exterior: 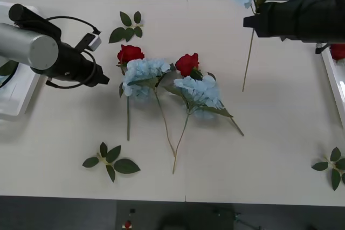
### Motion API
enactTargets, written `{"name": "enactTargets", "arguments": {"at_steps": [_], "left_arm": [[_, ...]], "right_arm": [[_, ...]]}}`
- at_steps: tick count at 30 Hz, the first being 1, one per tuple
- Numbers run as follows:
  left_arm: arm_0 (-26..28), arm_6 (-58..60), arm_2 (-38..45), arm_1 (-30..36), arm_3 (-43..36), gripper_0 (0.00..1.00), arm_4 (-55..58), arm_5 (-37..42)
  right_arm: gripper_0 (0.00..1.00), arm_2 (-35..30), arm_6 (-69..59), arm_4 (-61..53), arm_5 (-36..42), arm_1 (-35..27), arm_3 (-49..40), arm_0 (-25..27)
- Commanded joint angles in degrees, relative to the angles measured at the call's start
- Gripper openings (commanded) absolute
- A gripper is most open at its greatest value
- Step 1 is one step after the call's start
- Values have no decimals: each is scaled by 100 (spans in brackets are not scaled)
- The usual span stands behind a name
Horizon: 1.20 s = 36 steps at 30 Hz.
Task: Put the red flowers into the right box and the blue flowers into the left box
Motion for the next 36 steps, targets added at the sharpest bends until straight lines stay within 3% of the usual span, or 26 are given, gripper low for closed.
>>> {"name": "enactTargets", "arguments": {"at_steps": [1,5,8,12,15,19,24,32,36], "left_arm": [[-236,328,507,-145,-10,82,184,4],[-69,29,1667,-145,-336,83,992,470],[282,-665,2906,-180,-362,100,2513,1200],[1003,-1790,3609,-171,-362,100,3814,1762],[1434,-2652,3609,-171,-362,100,4323,1753],[1592,-3513,3319,-294,-371,100,4473,1753],[1267,-3970,2818,-760,-388,100,4482,1270],[651,-3952,2704,-1885,-415,100,3919,602],[449,-3935,2405,-2500,-415,100,3462,-321]], "right_arm": [[0,123,956,409,-327,853,22,-122],[0,35,1333,603,-397,1407,101,-104],[0,-150,1685,603,-397,1934,216,-78],[0,-431,1975,603,-397,2356,321,-78],[0,-501,2037,603,-397,2435,330,-78],[0,-563,2107,585,-406,2488,330,-87],[0,-598,2168,462,-415,2532,330,-87],[0,-607,2274,260,-424,2593,330,-157],[0,-598,2344,49,-441,2620,321,-201]]}}
